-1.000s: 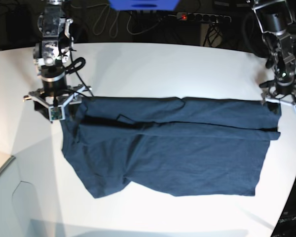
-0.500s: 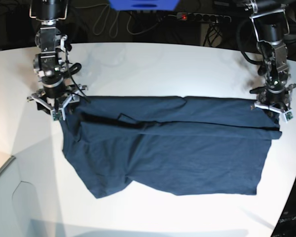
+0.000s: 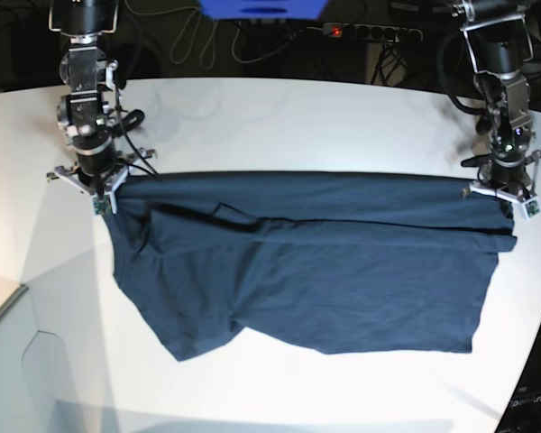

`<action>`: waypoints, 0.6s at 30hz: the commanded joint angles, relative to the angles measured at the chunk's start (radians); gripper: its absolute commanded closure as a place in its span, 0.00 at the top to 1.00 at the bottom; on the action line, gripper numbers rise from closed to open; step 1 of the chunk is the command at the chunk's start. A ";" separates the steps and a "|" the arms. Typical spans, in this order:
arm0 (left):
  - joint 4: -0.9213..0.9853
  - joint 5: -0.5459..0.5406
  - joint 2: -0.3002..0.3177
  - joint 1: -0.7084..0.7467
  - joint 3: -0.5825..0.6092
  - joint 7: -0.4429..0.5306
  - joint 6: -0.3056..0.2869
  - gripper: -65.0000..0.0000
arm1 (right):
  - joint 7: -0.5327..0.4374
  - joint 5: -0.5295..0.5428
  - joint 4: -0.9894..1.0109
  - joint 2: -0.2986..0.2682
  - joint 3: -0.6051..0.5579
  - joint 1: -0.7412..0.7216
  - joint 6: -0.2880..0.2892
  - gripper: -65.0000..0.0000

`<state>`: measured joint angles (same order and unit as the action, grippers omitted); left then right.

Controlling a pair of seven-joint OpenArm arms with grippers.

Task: Layout the t-shirt on the table in an organized manner, then fold the t-shirt properly
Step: 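Lift the shirt with both grippers and drag it back to straighten it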

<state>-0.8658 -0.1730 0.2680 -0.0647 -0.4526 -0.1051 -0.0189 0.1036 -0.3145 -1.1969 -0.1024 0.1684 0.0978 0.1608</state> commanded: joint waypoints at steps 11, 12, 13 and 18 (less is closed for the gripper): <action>-0.264 0.003 0.012 0.145 -0.007 0.008 0.012 0.01 | 0.006 -0.005 -0.251 0.000 0.086 0.135 0.168 0.00; -0.287 0.002 0.012 0.161 -0.007 0.008 0.012 0.01 | 0.006 -0.005 -0.278 0.013 0.113 0.138 0.190 0.00; -0.304 0.002 0.012 0.171 -0.007 0.008 0.012 0.01 | 0.006 -0.005 -0.297 0.022 0.138 0.139 0.213 0.00; -0.355 0.002 0.012 0.202 -0.008 0.006 0.012 0.01 | 0.006 -0.005 -0.370 0.053 0.214 0.133 0.328 0.00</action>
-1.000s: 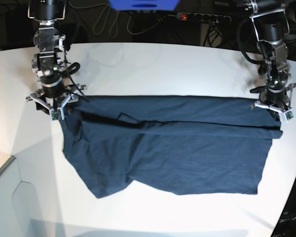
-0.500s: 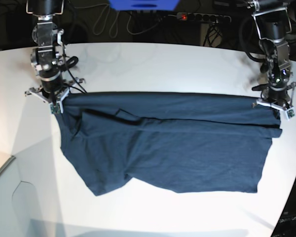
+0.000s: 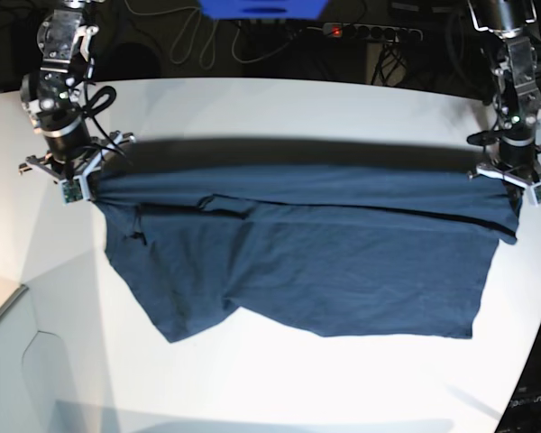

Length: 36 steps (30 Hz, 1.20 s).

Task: Layout the t-shirt on the table in an organized manner, then fold the t-shirt properly
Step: 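Lift the shirt with both grippers and drag it back to straighten it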

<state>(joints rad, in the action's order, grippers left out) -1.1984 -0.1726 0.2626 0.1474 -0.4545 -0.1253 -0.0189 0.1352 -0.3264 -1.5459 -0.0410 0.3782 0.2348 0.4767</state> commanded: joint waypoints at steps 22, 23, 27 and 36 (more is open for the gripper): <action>-0.100 0.009 0.024 -0.303 0.001 -0.184 0.012 0.01 | 0.166 0.003 -0.032 -0.043 -0.008 -0.326 0.138 0.00; -0.099 0.009 0.024 -0.337 0.003 -0.199 0.012 0.01 | 0.175 0.003 -0.031 -0.055 -0.023 -0.358 0.138 0.00; -0.082 0.009 0.025 -0.520 0.066 -0.276 0.012 0.01 | 0.191 0.003 0.017 -0.101 -0.109 -0.521 0.138 0.00; 0.220 0.005 0.019 -0.998 0.257 -0.274 0.012 0.01 | 0.183 0.003 0.348 -0.185 -0.117 -1.026 0.138 0.00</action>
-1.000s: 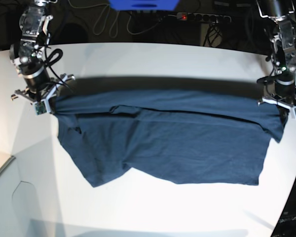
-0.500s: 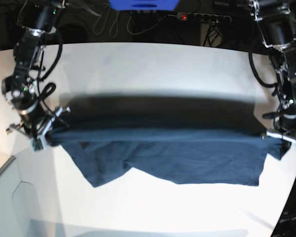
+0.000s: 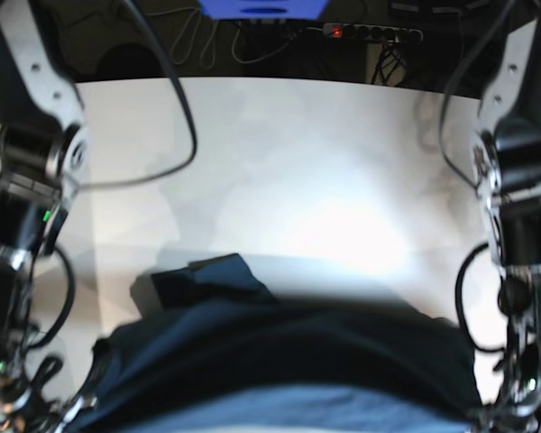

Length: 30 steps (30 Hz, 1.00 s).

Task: Layout the t-shirt on the table in an organized manner, then fold the t-shirt properly
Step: 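Lift the shirt with both grippers and drag it back to straighten it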

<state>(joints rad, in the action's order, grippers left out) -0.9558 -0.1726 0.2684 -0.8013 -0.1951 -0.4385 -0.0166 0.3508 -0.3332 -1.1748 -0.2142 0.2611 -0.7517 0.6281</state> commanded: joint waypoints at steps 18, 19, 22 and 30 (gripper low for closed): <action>-0.012 0.002 -0.008 -0.063 0.013 0.162 0.010 0.01 | -0.031 0.015 -0.003 -0.080 0.047 -0.154 -0.014 0.00; -0.039 0.002 -0.008 -0.011 0.013 0.162 0.010 0.01 | -0.031 0.016 -0.041 -0.069 0.054 -0.099 -0.014 0.00; -0.111 0.002 -0.010 0.119 0.012 0.165 0.010 0.01 | -0.032 0.016 -0.176 -0.034 0.079 0.062 -0.006 0.00; -0.312 0.002 -0.011 0.507 -0.001 0.166 0.010 0.01 | -0.046 0.145 -0.489 0.101 0.188 0.596 0.070 0.00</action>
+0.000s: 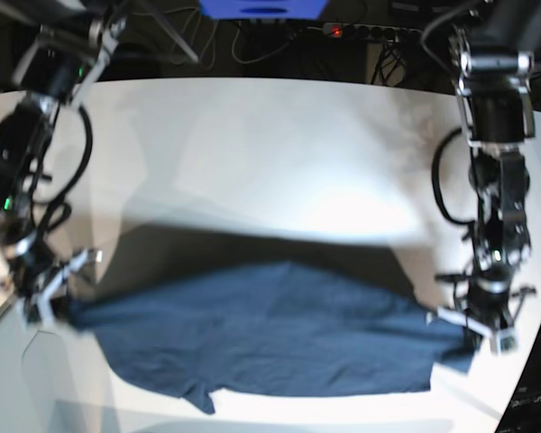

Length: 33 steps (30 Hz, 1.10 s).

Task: Layout the t-shirt on the table in an organized manner, then fold the t-shirt properly
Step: 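Lift the shirt with both grippers and drag it back to straighten it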

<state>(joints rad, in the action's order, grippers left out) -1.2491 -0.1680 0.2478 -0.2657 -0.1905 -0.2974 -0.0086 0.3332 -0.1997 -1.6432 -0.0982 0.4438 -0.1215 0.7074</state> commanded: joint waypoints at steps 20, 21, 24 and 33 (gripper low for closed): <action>-0.047 -0.003 -0.060 0.455 -0.215 0.023 0.002 0.01 | -0.537 0.170 0.275 -0.011 0.117 0.581 -0.009 0.00; -0.048 -0.003 -0.060 0.467 -0.221 0.023 0.002 0.01 | -0.540 0.171 0.283 -0.011 0.117 0.590 -0.009 0.00; -0.048 -0.003 -0.054 0.489 -0.221 0.023 0.002 0.01 | -0.540 0.171 0.286 -0.010 0.117 0.598 -0.009 0.00; -0.050 -0.003 -0.029 0.530 -0.255 0.020 -0.011 0.01 | -0.529 0.171 0.288 -0.008 0.184 0.593 -0.009 0.00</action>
<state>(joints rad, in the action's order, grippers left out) -1.2793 -0.1734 0.2054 0.2672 -0.4397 -0.2943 -0.0231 -0.1738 -0.0444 -1.3441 -0.0971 0.6205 0.4660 0.6979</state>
